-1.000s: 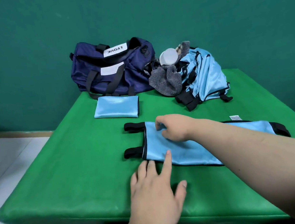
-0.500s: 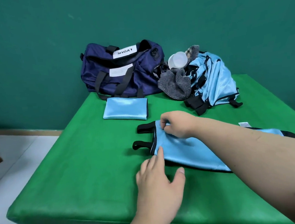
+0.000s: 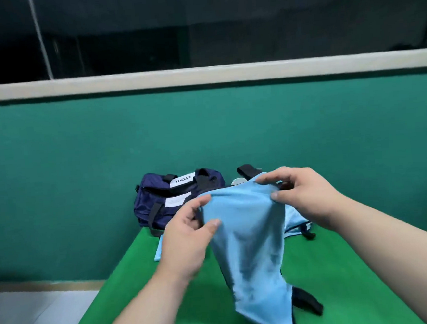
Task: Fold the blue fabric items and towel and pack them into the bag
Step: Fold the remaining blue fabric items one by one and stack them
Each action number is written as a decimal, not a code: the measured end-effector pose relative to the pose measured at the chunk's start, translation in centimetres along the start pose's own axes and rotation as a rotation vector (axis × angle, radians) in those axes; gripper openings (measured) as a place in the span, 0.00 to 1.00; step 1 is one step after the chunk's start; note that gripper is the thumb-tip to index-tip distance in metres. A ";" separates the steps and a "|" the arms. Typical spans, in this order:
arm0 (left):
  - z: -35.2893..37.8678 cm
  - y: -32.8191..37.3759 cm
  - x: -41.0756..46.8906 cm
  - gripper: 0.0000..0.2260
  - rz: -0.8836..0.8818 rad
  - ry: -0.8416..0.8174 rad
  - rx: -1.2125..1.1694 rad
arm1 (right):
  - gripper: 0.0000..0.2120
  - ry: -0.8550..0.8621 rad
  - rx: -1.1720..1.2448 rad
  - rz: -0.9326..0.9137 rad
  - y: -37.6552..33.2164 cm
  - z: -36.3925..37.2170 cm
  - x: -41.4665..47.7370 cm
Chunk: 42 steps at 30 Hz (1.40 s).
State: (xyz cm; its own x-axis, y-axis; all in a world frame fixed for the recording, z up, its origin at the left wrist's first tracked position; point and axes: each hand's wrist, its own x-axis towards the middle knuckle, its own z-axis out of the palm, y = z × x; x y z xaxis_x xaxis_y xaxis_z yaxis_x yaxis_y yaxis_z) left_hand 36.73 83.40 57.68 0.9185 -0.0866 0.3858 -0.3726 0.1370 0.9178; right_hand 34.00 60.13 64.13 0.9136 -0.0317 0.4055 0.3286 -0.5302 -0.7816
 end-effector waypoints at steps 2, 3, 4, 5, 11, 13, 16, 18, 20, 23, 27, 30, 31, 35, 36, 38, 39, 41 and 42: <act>0.3 3.3 -0.2 0.21 0.019 -0.075 -0.009 | 0.23 0.034 0.076 -0.054 -2.0 -2.2 -1.5; 0.5 4.7 -0.5 0.21 0.025 -0.110 -0.006 | 0.24 0.045 0.108 -0.078 -2.7 -3.1 -2.3; 0.7 6.0 -0.8 0.21 0.027 -0.139 -0.001 | 0.25 0.051 0.132 -0.100 -3.4 -3.8 -3.1; 0.9 7.2 -1.2 0.22 0.030 -0.165 -0.002 | 0.26 0.060 0.147 -0.116 -4.0 -4.4 -3.9; 2.1 10.5 -3.0 0.23 0.041 -0.258 -0.049 | 0.29 0.116 0.177 -0.160 -4.9 -6.4 -6.8; 2.4 10.3 -2.8 0.24 0.013 -0.280 -0.040 | 0.30 0.123 0.170 -0.152 -4.3 -6.7 -6.9; 2.9 9.1 -1.6 0.24 -0.027 -0.293 -0.012 | 0.30 0.134 0.130 -0.110 -2.8 -6.7 -6.1; 3.1 8.0 -0.2 0.24 -0.042 -0.290 0.019 | 0.30 0.139 0.108 -0.068 -1.9 -6.4 -5.0; 3.3 7.4 1.8 0.25 -0.050 -0.275 0.070 | 0.31 0.150 0.094 -0.031 -1.4 -6.2 -3.1; 4.1 9.0 5.6 0.25 0.015 -0.251 0.148 | 0.30 0.199 0.043 -0.019 -2.3 -6.9 0.9; 5.3 14.7 10.0 0.26 0.226 -0.191 0.210 | 0.30 0.299 -0.001 -0.118 -6.8 -9.6 6.0; 5.8 17.5 10.2 0.26 0.388 -0.146 0.250 | 0.30 0.396 -0.011 -0.258 -9.2 -10.9 6.2; 5.9 17.4 9.6 0.26 0.412 -0.138 0.243 | 0.31 0.420 0.005 -0.297 -9.2 -10.8 5.4; 5.4 11.9 4.7 0.27 0.384 -0.191 0.203 | 0.33 0.455 -0.002 -0.324 -4.3 -7.6 -0.7; 5.1 9.4 3.2 0.29 0.343 -0.202 0.227 | 0.33 0.447 -0.017 -0.287 -2.3 -6.4 -2.5; 4.5 3.3 0.2 0.32 0.234 -0.199 0.315 | 0.31 0.402 -0.033 -0.165 2.6 -3.5 -6.4; 4.3 0.3 -1.8 0.32 0.149 -0.204 0.344 | 0.30 0.367 -0.035 -0.089 5.2 -2.0 -8.5; 3.8 -5.6 -6.1 0.29 -0.069 -0.234 0.323 | 0.28 0.284 -0.035 0.061 10.3 1.1 -12.6; 3.6 -8.1 -8.3 0.27 -0.179 -0.243 0.304 | 0.28 0.238 -0.042 0.121 12.4 2.6 -14.6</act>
State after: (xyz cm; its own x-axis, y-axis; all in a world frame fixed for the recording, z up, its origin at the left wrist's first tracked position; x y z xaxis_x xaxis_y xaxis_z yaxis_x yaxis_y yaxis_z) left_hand 31.65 79.50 47.42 0.9279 -0.3179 0.1949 -0.2654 -0.1959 0.9440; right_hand 25.37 56.17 47.27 0.8619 -0.2924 0.4143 0.2058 -0.5450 -0.8128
